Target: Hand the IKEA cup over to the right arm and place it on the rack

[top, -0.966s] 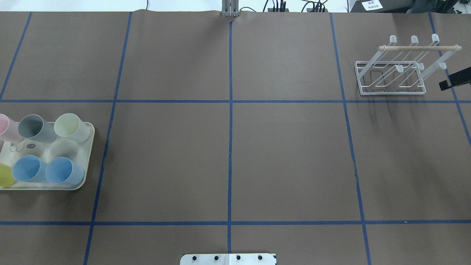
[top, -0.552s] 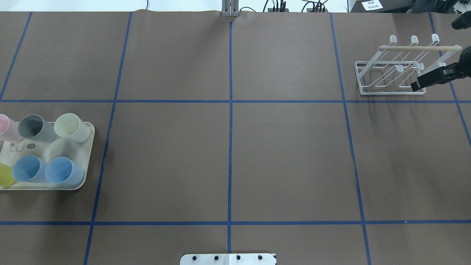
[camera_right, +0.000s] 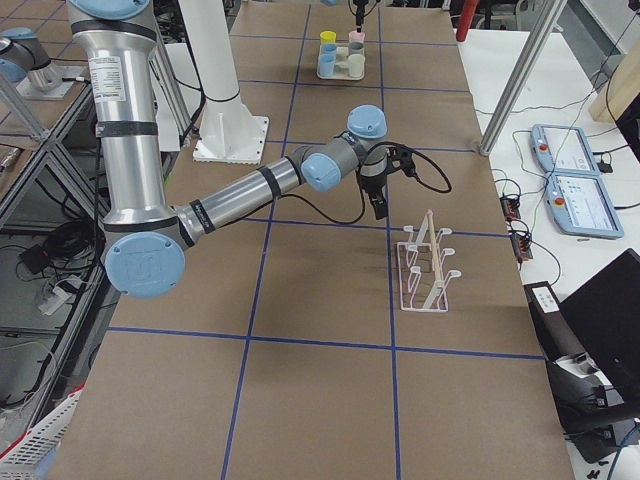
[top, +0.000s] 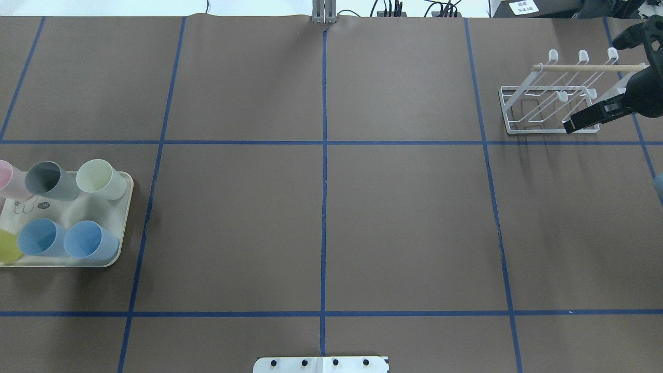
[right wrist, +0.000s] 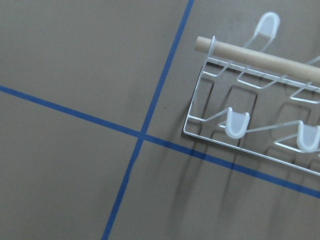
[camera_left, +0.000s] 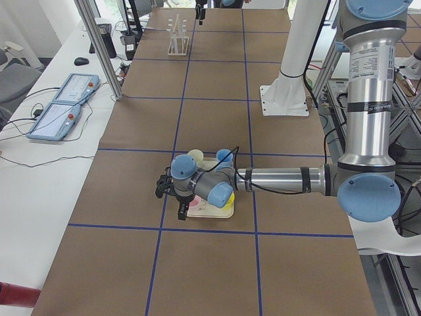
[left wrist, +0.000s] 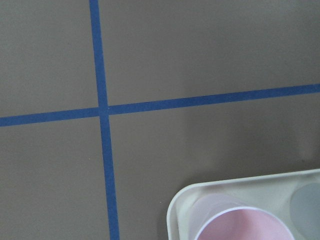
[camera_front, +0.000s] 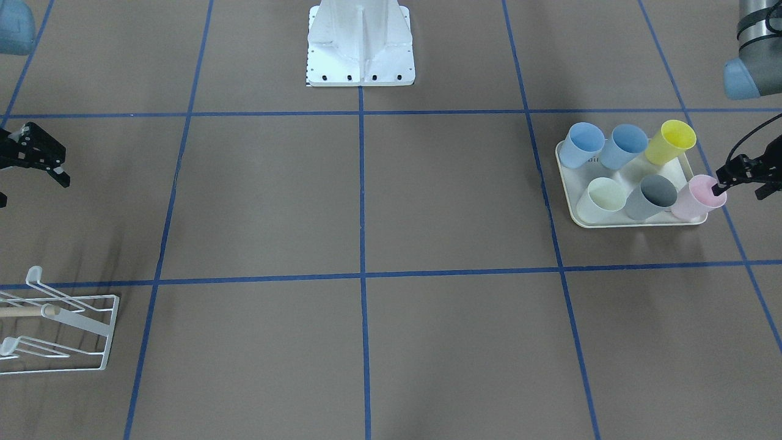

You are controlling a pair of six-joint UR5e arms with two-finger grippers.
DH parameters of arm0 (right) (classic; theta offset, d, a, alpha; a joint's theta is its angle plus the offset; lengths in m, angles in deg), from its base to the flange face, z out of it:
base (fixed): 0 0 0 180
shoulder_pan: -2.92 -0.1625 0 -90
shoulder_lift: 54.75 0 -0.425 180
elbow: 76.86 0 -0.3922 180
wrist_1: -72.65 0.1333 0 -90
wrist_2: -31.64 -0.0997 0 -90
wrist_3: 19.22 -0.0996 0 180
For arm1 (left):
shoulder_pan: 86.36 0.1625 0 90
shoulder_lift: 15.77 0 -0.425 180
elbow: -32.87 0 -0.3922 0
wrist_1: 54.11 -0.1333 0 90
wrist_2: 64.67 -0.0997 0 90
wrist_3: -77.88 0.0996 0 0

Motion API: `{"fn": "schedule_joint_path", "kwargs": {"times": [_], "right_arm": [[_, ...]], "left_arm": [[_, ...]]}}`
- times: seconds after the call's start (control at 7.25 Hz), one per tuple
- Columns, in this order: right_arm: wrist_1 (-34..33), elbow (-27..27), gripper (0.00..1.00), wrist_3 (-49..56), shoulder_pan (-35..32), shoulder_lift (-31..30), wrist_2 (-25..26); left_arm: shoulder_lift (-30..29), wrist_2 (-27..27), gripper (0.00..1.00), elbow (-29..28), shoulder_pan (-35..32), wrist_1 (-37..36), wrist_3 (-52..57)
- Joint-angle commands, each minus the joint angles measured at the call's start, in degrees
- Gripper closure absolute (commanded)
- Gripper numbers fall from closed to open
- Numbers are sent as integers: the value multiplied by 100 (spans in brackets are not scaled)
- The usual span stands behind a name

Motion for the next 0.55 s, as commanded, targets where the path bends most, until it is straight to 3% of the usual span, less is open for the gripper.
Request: {"fn": "schedule_joint_path", "kwargs": {"times": [0.0, 0.14, 0.28, 0.41], "right_arm": [[9, 0, 0, 0, 7, 8, 3], [9, 0, 0, 0, 15, 8, 3], [9, 0, 0, 0, 15, 8, 3], [26, 0, 0, 0, 15, 8, 3]], "left_arm": [[1, -1, 60, -6, 97, 2, -4], [1, -1, 81, -6, 97, 2, 13], [9, -1, 95, -6, 97, 2, 31], [18, -1, 100, -6, 97, 2, 31]]}}
